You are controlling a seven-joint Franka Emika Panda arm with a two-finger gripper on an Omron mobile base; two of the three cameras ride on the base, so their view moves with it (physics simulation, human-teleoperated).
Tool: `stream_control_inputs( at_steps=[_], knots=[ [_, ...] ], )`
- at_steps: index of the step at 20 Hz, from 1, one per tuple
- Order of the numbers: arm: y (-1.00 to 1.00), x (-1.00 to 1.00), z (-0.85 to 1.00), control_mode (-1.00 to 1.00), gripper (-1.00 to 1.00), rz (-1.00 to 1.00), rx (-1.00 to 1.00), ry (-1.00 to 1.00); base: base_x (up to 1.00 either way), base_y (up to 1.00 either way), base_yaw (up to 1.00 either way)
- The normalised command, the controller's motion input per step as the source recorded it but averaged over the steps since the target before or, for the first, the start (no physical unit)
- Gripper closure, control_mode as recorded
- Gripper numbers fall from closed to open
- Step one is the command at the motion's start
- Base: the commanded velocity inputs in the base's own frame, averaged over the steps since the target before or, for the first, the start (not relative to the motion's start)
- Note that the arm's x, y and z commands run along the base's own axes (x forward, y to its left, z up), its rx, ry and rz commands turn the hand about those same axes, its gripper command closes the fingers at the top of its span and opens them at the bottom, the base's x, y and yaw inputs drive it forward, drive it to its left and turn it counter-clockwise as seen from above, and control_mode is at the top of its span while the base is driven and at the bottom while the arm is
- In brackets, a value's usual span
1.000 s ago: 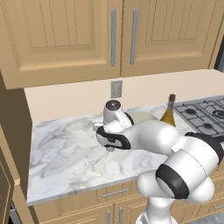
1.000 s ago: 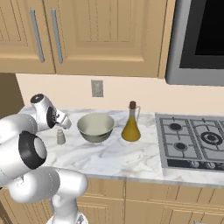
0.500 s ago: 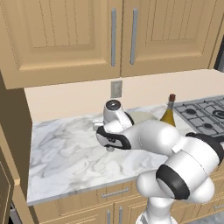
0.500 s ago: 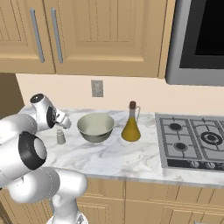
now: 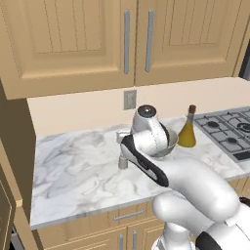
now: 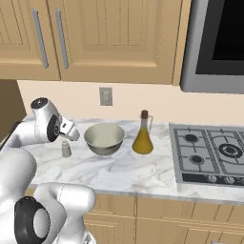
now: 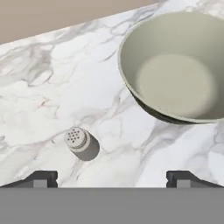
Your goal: Retrieve the bottle and the shaker from the cabinet and place them next to the mixing bowl on the counter. Then add garlic from the fridge to the mixing bowl.
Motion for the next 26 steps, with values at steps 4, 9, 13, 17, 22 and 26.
stream_control_inputs(
  at_steps=[4,9,13,17,22,26],
  knots=[
    [-0.66,-0.91,0.67,-1.00,-1.00,0.01,0.07,-0.04,0.00,0.00,0.00],
    [-0.43,-0.89,0.67,-1.00,-1.00,0.05,0.04,-0.04,0.00,0.00,0.00],
    [-0.04,-0.69,0.57,-1.00,-1.00,0.19,0.00,-0.05,0.00,0.00,0.00],
    [0.00,-0.69,0.70,-1.00,-1.00,0.23,-0.01,-0.13,0.00,0.00,0.00],
    [0.00,-0.36,0.43,-1.00,-1.00,0.10,-0.07,-0.09,0.00,0.00,0.00],
    [0.00,-0.01,0.00,-1.00,-1.00,0.00,-0.01,-0.01,0.00,0.00,0.00]
  ],
)
